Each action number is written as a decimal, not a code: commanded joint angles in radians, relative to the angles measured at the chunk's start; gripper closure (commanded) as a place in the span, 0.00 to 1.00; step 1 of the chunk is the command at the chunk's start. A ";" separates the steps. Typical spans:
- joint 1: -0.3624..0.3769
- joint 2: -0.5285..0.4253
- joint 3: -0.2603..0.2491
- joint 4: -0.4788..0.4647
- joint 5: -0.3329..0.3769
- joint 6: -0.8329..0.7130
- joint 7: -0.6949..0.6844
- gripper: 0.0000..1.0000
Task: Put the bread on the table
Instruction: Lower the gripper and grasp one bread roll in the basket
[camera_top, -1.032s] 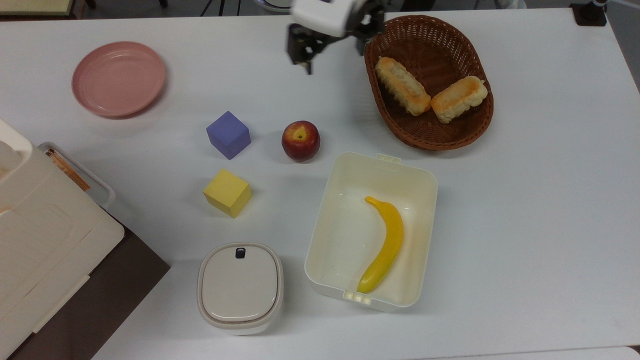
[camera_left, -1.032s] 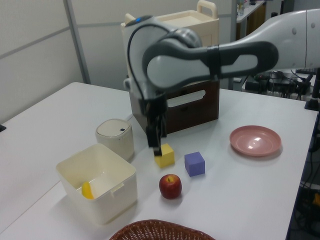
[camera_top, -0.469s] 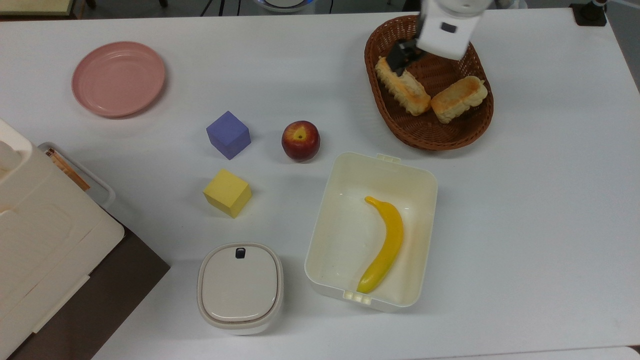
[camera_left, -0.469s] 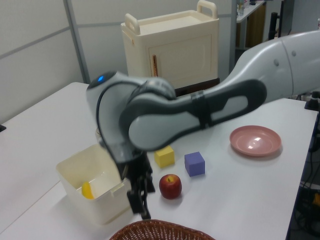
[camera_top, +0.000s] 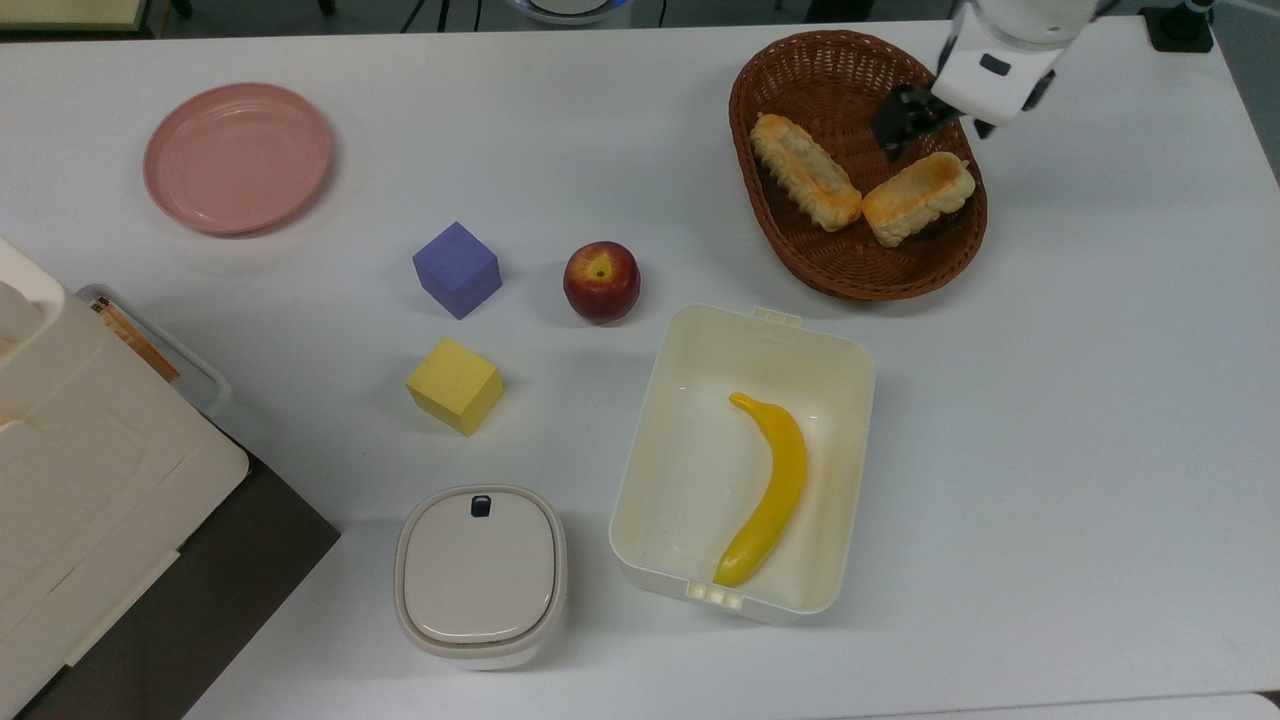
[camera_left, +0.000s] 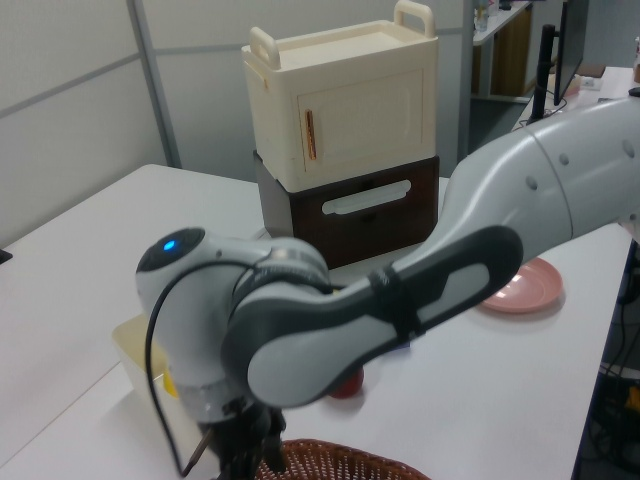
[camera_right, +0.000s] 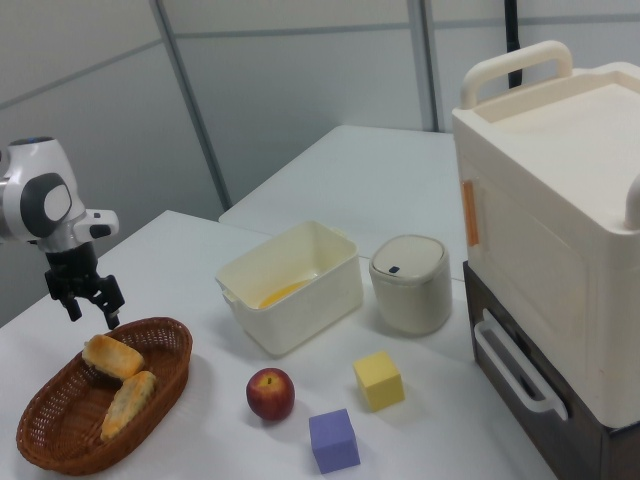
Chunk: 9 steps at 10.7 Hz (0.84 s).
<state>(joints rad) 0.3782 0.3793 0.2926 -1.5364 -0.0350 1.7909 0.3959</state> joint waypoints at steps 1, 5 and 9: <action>0.040 0.024 -0.010 -0.016 0.009 0.091 0.147 0.00; 0.059 0.069 -0.010 -0.022 -0.006 0.150 0.213 0.09; 0.053 0.064 -0.010 -0.033 -0.017 0.134 0.205 0.98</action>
<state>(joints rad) 0.4246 0.4709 0.2924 -1.5376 -0.0401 1.9142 0.5842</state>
